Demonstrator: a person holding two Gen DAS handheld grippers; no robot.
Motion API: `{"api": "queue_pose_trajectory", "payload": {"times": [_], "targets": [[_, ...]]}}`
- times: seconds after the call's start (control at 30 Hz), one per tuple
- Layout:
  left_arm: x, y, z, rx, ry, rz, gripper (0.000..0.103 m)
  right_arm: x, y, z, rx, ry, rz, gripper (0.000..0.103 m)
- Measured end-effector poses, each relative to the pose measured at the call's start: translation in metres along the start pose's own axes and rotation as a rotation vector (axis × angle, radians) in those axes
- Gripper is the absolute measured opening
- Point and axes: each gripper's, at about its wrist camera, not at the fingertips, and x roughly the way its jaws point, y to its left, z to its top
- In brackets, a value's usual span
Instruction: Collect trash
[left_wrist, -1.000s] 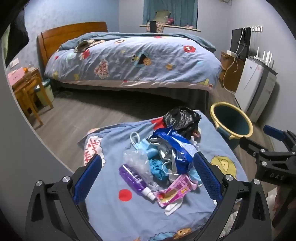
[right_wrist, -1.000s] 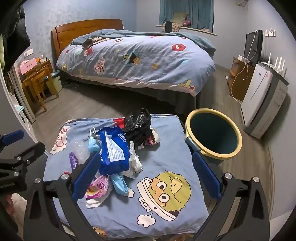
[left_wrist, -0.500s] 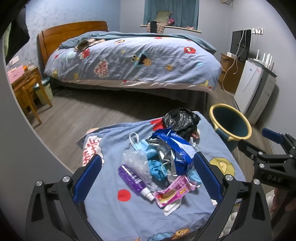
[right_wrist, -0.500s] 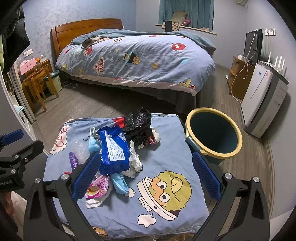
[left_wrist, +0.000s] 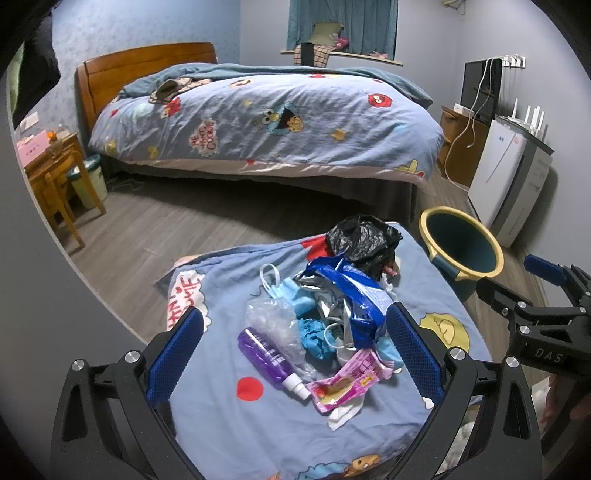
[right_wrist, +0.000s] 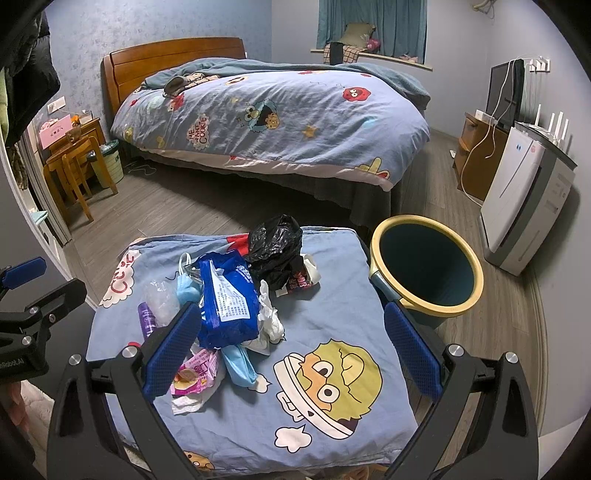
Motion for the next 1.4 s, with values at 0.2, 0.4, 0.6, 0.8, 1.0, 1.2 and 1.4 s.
{"api": "queue_pose_trajectory", "payload": {"times": [0.2, 0.4, 0.6, 0.8, 1.0, 1.2, 1.4], "targets": [[0.0022, -0.0015, 0.0004, -0.001, 0.001, -0.001, 0.098, -0.0004, 0.0003, 0.0001, 0.001, 0.002, 0.001, 0.098], [0.0003, -0.0008, -0.0001, 0.001, 0.001, 0.001, 0.098, 0.0004, -0.0005, -0.0001, 0.002, 0.002, 0.001, 0.097], [-0.0002, 0.0000, -0.0004, 0.000, 0.000, 0.000, 0.098, 0.0000, -0.0007, 0.0000, 0.001, 0.002, 0.001, 0.097], [-0.0004, 0.0001, -0.0005, 0.000, -0.001, -0.001, 0.098, 0.0006, -0.0003, -0.0003, 0.000, 0.002, 0.000, 0.098], [-0.0004, -0.0002, -0.0007, 0.000, -0.001, 0.000, 0.098, 0.0003, -0.0005, -0.0001, 0.000, 0.002, 0.000, 0.097], [-0.0005, -0.0004, -0.0009, 0.000, -0.001, 0.000, 0.098, 0.0004, -0.0004, -0.0003, 0.001, 0.002, 0.001, 0.098], [-0.0005, -0.0001, -0.0009, 0.000, -0.001, 0.000, 0.098, 0.0008, 0.0003, -0.0005, 0.002, 0.004, 0.003, 0.098]]}}
